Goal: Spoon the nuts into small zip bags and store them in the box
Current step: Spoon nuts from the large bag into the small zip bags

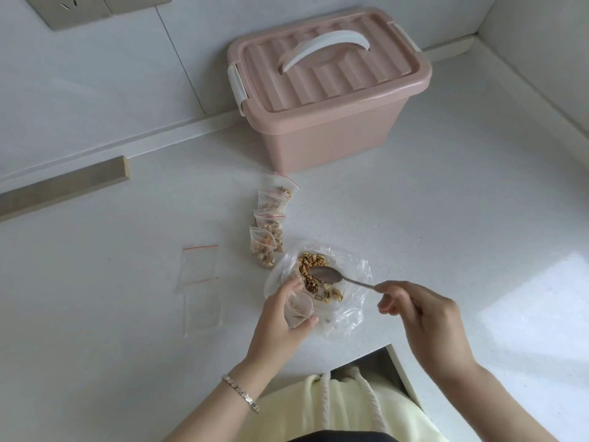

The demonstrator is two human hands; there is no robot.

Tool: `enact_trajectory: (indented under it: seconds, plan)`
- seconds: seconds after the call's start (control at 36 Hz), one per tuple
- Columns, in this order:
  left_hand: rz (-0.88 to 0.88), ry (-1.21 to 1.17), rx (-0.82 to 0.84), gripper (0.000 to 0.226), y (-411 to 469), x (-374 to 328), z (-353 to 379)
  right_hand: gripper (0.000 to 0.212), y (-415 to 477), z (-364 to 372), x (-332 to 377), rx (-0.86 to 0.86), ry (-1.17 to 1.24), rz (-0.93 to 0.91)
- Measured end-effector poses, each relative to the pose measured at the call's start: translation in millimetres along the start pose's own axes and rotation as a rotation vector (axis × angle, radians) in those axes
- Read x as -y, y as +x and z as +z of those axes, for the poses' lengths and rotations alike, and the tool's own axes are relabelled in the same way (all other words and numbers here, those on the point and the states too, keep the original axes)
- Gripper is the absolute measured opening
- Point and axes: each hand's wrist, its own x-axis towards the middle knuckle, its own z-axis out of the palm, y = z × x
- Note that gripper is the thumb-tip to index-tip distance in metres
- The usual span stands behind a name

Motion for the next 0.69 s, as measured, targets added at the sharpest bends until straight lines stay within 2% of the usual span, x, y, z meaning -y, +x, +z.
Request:
enact_trajectory:
  seconds: [0.06,0.11,0.22,0.33,0.42,0.56,0.69]
  plan:
    - [-0.008,-0.027,0.003,0.061,-2,1,0,0.031,-4,1,-9,-0.034,0.031,0.149]
    - [-0.029,-0.072,0.001,0.057,-2,2,1,0.031,-8,5,-17,-0.049,0.068,0.282]
    - [-0.045,-0.098,-0.01,0.056,-2,2,2,0.018,-17,17,-27,-0.071,0.083,0.408]
    - [-0.06,-0.094,-0.019,0.056,-2,3,2,0.031,-26,25,-34,-0.132,0.096,0.497]
    - [-0.068,-0.1,-0.018,0.056,-1,2,2,0.03,-30,32,-36,-0.148,0.16,0.577]
    - [-0.075,-0.118,-0.029,0.057,-1,2,3,0.032,-33,38,-37,-0.137,0.243,0.635]
    - [-0.077,-0.125,-0.029,0.057,-1,3,4,0.032,-33,34,-35,-0.178,0.203,0.589]
